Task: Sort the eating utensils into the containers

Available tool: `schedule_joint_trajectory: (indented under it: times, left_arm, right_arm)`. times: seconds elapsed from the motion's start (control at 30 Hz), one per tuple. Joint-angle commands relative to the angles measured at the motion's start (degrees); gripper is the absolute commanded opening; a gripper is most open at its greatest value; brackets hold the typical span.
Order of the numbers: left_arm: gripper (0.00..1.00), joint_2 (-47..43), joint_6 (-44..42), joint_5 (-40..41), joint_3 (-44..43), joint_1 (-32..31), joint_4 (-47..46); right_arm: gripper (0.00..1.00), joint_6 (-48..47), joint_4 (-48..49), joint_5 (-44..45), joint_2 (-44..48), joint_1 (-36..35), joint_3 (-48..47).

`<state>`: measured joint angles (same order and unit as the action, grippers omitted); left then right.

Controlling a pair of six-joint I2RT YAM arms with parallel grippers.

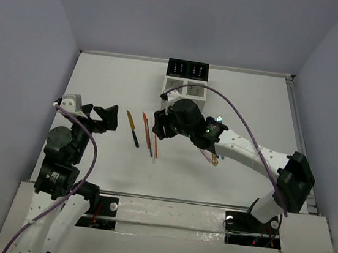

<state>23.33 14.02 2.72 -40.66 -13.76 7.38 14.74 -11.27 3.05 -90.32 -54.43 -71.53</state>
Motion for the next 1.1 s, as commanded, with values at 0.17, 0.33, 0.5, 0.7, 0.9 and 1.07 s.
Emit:
schedule_joint_trajectory:
  times: [0.17,0.33,0.5,0.7,0.9,1.07]
  left_arm:
    - [0.99,-0.39,1.62,6.33,-3.19,0.22,-0.17]
    - [0.99,-0.66,2.50,9.92,-3.54,0.22,0.53]
    - [0.99,-1.36,3.47,13.88,-3.81,0.22,1.32]
    - [0.99,-1.62,4.08,15.21,-3.72,0.22,1.59]
    - [0.99,-1.71,3.91,14.24,-3.63,-0.30,1.41]
    - [0.99,-2.06,3.73,13.72,-3.63,-0.83,1.41]
  right_arm:
    - [0.59,-1.47,-2.62,2.22,-9.69,-2.78,-11.70]
    - [0.59,-1.82,-4.90,3.71,-16.27,-4.62,-16.27]
    - [0.58,-1.82,-6.83,4.51,-21.64,-5.77,-20.49]
    - [0.56,-2.00,-10.70,8.37,-29.99,-6.91,-28.91]
    - [0.52,-2.35,-13.95,11.27,-38.06,-7.44,-36.22]
    - [0.49,-3.49,-17.20,13.83,-44.49,-7.44,-43.07]
